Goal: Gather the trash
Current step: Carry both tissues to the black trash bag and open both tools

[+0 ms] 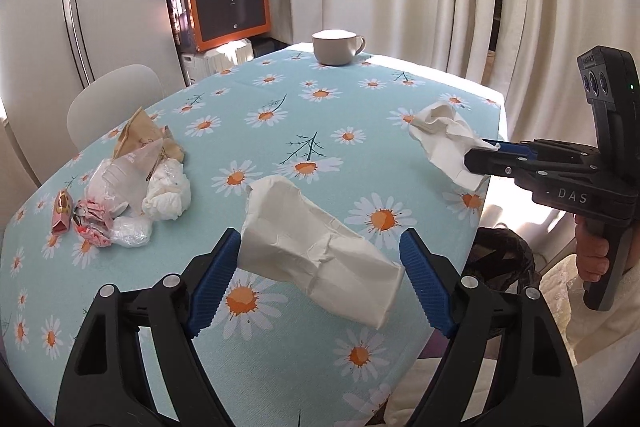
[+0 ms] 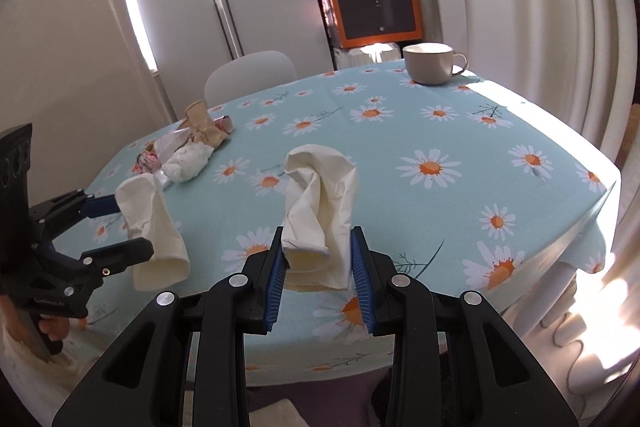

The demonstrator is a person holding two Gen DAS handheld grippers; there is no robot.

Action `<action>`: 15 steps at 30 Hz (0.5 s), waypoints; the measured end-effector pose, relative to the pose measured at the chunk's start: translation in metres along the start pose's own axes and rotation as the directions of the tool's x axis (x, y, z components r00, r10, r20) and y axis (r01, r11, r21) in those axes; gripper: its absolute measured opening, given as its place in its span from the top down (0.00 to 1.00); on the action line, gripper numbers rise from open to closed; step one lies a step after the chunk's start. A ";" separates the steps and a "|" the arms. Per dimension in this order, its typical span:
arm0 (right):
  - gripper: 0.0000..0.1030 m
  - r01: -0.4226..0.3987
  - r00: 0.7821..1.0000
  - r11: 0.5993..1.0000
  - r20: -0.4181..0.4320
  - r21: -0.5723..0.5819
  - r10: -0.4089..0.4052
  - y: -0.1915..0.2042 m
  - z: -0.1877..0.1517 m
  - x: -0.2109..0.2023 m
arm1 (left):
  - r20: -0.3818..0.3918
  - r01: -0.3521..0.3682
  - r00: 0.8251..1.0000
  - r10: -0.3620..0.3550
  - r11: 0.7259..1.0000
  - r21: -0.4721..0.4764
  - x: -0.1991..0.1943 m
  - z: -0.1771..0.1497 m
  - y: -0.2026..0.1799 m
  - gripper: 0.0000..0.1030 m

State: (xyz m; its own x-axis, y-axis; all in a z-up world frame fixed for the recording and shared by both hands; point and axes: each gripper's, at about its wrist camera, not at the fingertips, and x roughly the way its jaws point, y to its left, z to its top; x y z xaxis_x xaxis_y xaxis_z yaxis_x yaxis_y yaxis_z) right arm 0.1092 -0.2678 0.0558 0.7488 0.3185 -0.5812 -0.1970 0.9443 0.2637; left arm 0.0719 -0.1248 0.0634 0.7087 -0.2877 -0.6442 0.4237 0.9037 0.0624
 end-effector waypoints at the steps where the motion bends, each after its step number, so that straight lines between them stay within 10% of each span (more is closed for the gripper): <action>1: 0.72 0.010 1.000 1.000 0.004 0.006 -0.010 -0.005 -0.002 -0.005 | 0.005 0.016 1.000 -0.017 1.000 0.016 -0.002 0.003 -0.007 0.22; 15: 0.71 0.210 0.977 0.969 0.019 0.129 -0.214 -0.076 -0.056 -0.080 | 0.004 0.235 0.970 -0.243 0.939 0.251 0.004 0.031 -0.114 0.22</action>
State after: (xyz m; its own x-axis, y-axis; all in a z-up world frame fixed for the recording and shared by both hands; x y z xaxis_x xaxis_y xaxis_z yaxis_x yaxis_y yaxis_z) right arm 0.0285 -0.3600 0.0388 0.7853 0.1070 -0.6098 0.0480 0.9715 0.2323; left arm 0.0445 -0.2385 0.0773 0.5865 -0.5004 -0.6369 0.7057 0.7016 0.0986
